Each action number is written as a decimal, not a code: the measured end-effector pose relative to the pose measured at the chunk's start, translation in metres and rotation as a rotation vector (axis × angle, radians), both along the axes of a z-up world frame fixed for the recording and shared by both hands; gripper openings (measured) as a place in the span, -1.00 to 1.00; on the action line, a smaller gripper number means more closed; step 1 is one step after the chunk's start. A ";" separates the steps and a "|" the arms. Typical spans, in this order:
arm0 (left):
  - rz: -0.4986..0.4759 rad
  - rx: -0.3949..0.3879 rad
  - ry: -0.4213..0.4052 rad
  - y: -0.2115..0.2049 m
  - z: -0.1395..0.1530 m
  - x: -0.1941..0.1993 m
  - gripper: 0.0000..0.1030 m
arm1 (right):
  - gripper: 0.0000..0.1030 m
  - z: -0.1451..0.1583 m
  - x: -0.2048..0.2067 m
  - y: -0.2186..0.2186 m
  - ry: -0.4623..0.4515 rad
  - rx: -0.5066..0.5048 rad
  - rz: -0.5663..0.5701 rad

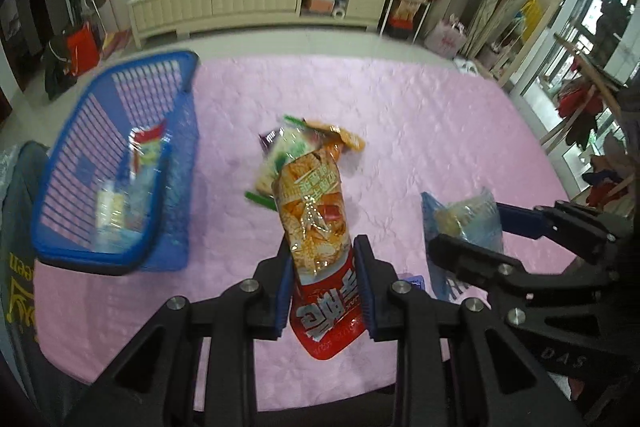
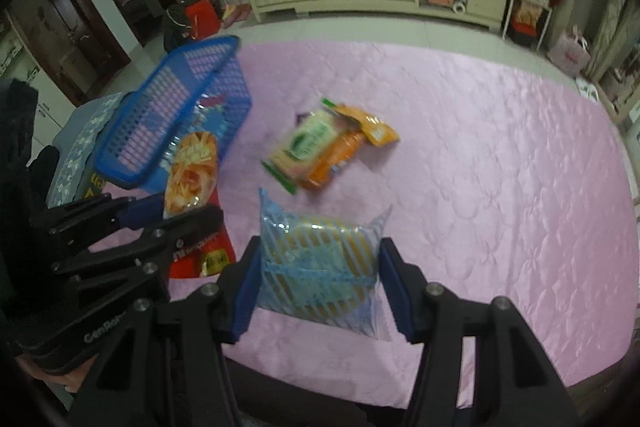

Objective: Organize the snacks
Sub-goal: 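Carry the red snack bag and striped cracker bag over the basket, then release both bags into the basket by opening both tools, then move the left tool toward the purple Doublemint gum box on the bed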

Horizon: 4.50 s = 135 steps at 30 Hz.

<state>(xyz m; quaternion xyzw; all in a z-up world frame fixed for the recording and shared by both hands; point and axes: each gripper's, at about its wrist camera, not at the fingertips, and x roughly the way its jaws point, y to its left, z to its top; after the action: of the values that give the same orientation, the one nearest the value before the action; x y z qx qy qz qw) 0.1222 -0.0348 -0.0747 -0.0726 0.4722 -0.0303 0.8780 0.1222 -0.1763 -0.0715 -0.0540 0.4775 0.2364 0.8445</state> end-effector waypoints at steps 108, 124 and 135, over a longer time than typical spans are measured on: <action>-0.044 0.117 -0.081 0.185 0.007 -0.011 0.36 | 0.99 -0.013 0.028 0.140 -0.053 -0.013 -0.069; -0.161 0.112 -0.209 0.094 0.066 -0.041 0.58 | 0.99 0.042 -0.025 0.056 -0.150 -0.001 -0.091; -0.256 0.117 -0.219 0.029 0.058 -0.045 0.59 | 0.99 0.036 -0.040 -0.011 -0.150 -0.007 -0.152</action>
<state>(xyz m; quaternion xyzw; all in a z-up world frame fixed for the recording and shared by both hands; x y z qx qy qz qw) 0.0769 -0.0057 -0.0171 0.0427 0.3799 -0.1220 0.9160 0.0826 -0.1877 -0.0351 -0.0384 0.4163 0.1653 0.8933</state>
